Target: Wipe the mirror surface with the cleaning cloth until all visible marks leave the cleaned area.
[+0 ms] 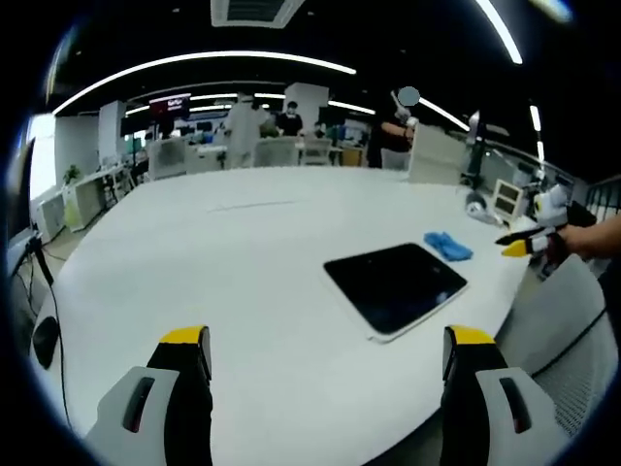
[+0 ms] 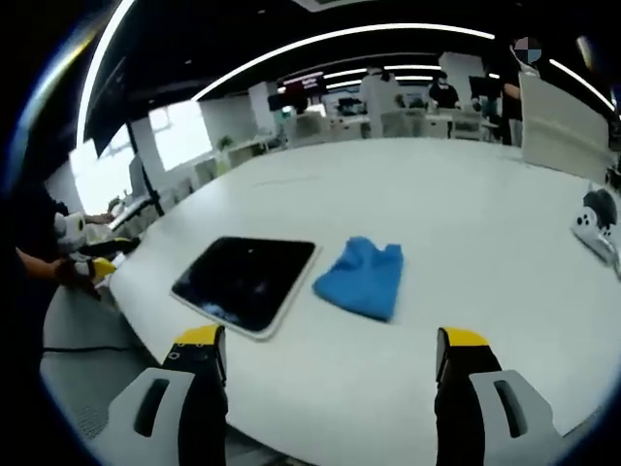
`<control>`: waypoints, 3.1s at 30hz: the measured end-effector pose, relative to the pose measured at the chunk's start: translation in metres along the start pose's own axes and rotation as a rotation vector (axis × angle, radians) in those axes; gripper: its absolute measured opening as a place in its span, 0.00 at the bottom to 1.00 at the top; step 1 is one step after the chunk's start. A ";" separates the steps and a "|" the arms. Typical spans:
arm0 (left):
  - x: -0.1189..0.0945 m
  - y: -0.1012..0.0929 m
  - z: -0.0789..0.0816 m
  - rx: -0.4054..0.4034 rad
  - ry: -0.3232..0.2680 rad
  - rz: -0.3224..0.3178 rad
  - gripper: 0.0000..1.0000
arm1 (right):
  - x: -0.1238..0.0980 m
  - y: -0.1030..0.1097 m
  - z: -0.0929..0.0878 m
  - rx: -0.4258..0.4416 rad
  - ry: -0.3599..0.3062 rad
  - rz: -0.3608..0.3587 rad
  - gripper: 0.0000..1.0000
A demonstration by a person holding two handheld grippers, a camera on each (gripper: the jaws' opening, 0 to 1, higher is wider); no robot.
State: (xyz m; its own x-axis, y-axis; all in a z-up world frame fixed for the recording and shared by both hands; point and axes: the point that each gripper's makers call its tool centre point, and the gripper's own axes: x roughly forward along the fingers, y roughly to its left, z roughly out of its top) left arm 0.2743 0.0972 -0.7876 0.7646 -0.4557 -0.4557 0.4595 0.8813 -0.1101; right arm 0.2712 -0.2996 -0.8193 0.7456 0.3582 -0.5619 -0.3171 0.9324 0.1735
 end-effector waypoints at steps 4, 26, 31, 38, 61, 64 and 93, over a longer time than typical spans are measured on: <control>0.001 -0.002 -0.001 0.006 0.005 -0.008 0.99 | 0.001 0.004 -0.007 -0.002 0.008 0.000 0.89; 0.002 -0.006 -0.002 0.022 0.003 -0.043 0.99 | 0.003 0.011 0.014 -0.142 -0.035 -0.007 0.94; 0.002 -0.005 -0.003 0.031 0.006 -0.039 0.99 | 0.003 0.014 0.011 -0.125 -0.029 -0.002 0.98; 0.003 -0.006 -0.004 0.034 0.008 -0.045 0.99 | 0.004 0.013 0.010 -0.142 -0.018 -0.002 1.00; 0.003 -0.004 -0.009 0.047 0.030 -0.036 0.99 | 0.012 0.010 0.009 -0.102 -0.016 -0.027 0.94; 0.002 -0.003 -0.009 0.037 0.028 -0.033 0.99 | 0.012 0.011 0.012 -0.107 -0.027 -0.020 0.92; 0.002 -0.003 -0.009 0.057 0.036 -0.026 0.99 | 0.057 -0.017 0.053 -0.114 -0.049 -0.093 0.64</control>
State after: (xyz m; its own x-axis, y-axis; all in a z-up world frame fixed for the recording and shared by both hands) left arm 0.2703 0.0944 -0.7960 0.7358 -0.4721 -0.4854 0.5044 0.8604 -0.0723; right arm 0.3503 -0.2927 -0.8120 0.8015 0.2754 -0.5308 -0.3081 0.9509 0.0281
